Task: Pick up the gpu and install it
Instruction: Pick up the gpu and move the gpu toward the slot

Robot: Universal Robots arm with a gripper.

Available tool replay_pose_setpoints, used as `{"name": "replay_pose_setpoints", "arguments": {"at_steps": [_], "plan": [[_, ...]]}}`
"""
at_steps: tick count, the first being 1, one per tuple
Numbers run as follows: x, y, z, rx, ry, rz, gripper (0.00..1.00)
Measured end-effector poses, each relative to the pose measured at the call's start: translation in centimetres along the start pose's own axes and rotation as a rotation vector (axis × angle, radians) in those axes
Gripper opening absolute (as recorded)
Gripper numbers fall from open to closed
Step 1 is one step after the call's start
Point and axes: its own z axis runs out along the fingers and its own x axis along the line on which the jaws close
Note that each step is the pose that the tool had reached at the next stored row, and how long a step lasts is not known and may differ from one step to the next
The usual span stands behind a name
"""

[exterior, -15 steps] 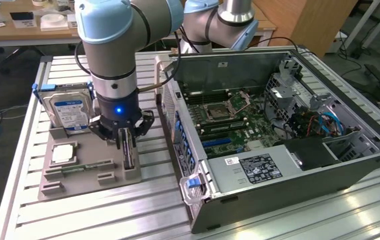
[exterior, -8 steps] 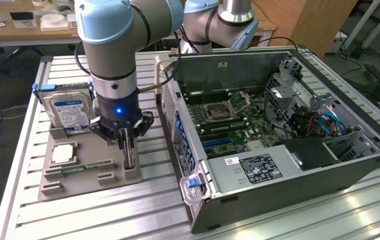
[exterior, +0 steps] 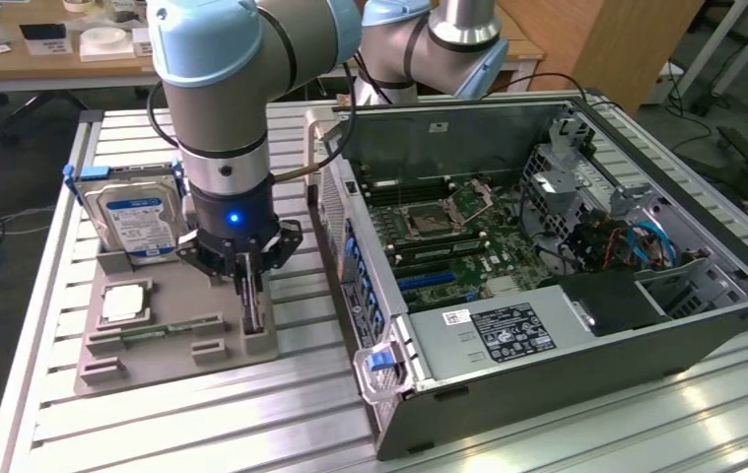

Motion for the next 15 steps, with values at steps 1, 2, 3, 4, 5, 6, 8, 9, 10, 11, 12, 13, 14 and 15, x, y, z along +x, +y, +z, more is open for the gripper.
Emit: {"name": "replay_pose_setpoints", "arguments": {"at_steps": [1,2,3,4,5,6,8,9,10,11,12,13,14,15], "plan": [[0.0,0.00,0.00,0.0000,0.0000,0.000,0.28],[0.0,0.00,0.00,0.0000,0.0000,0.000,0.28],[0.0,0.00,0.00,0.0000,0.0000,0.000,0.28],[0.0,0.00,0.00,0.0000,0.0000,0.000,0.28],[0.0,0.00,0.00,0.0000,0.0000,0.000,0.28],[0.0,0.00,0.00,-0.0001,-0.0001,0.000,0.28],[0.0,0.01,-0.19,-0.0044,-0.0005,0.000,0.28],[0.0,0.00,-0.43,-0.0061,0.0000,0.000,0.28],[0.0,0.00,-0.68,-0.0079,0.0002,0.000,0.28],[0.0,0.00,-0.95,-0.0102,0.0004,0.000,0.28],[0.0,0.00,-1.19,-0.0122,0.0004,0.000,0.28],[0.0,0.00,-1.41,-0.0138,0.0006,0.000,0.28],[0.0,0.00,-1.60,-0.0149,0.0007,0.000,0.28],[0.0,0.01,-1.72,-0.0157,0.0006,0.000,0.28]]}}
